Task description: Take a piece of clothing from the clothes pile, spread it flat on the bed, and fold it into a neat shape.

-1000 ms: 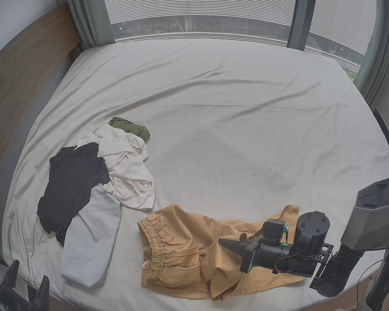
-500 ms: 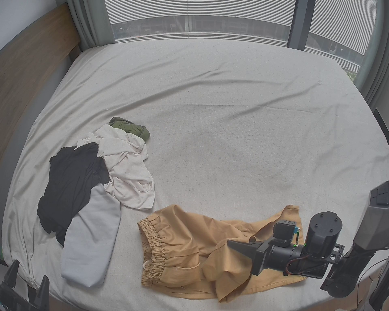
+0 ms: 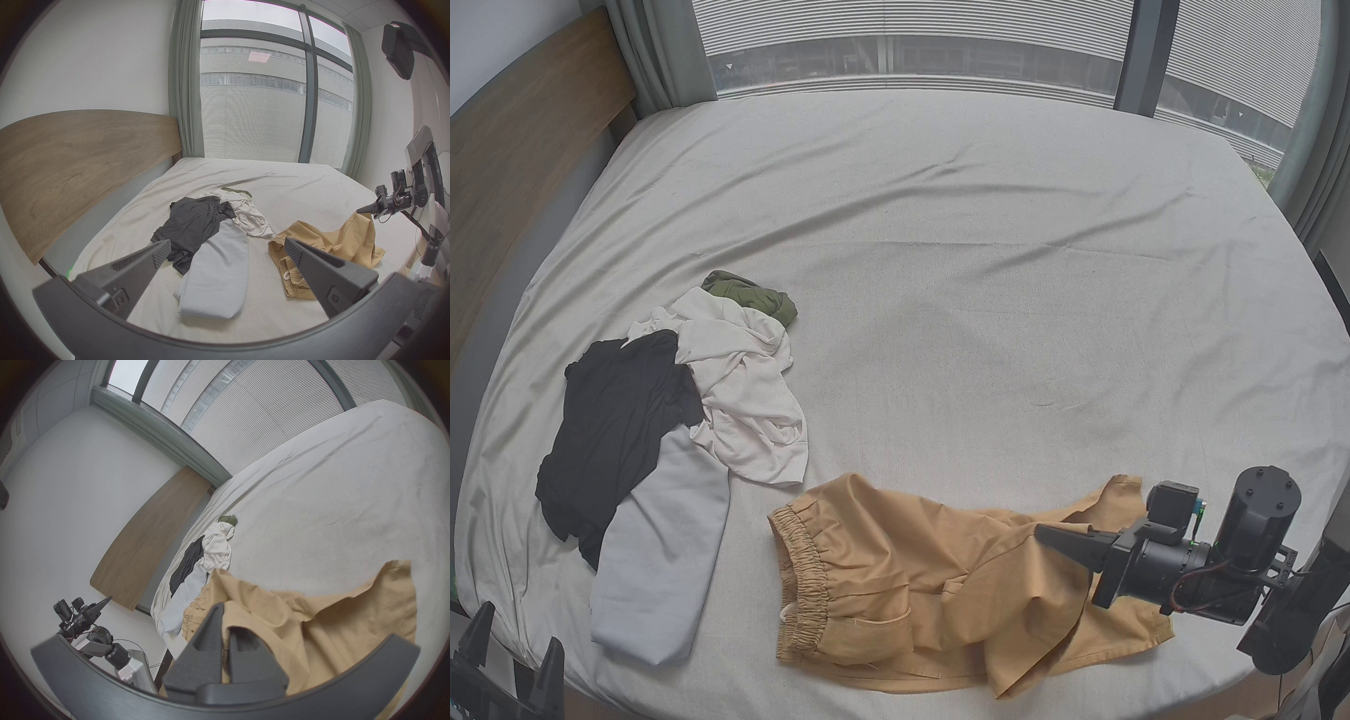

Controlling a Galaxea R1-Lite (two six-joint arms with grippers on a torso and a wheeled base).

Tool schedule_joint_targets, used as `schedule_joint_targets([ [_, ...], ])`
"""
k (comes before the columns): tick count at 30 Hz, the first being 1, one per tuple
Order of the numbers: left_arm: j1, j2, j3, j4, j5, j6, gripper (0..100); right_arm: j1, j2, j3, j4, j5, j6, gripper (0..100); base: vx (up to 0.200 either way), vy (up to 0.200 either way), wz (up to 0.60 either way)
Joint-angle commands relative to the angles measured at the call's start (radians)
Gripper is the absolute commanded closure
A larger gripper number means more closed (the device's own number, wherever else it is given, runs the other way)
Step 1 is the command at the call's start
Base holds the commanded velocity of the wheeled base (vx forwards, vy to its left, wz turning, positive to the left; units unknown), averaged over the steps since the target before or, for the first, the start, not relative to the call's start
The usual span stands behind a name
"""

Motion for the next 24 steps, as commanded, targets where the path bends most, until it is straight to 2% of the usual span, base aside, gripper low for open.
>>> schedule_joint_targets([
  [1, 0.0, -0.017, 0.018, -0.001, -0.001, 0.002, 0, -0.058, -0.048, 0.011, -0.001, 0.019, 0.006, 100, 0.0, 0.0, 0.0],
  [8, 0.0, -0.017, 0.018, -0.001, -0.004, -0.001, 0, -0.116, -0.072, 0.005, -0.002, 0.05, 0.009, 100, 0.0, 0.0, 0.0],
  [12, 0.0, -0.017, 0.018, -0.001, -0.003, 0.004, 0, -0.153, -0.068, -0.018, -0.002, 0.092, 0.009, 100, 0.0, 0.0, 0.0],
  [20, 0.0, -0.017, 0.016, -0.002, -0.035, 0.048, 0, -0.225, -0.077, -0.014, -0.001, 0.133, 0.01, 100, 0.0, 0.0, 0.0],
  [24, 0.0, -0.017, 0.016, -0.004, -0.039, 0.056, 0, -0.231, -0.083, -0.015, -0.001, 0.141, 0.01, 100, 0.0, 0.0, 0.0],
])
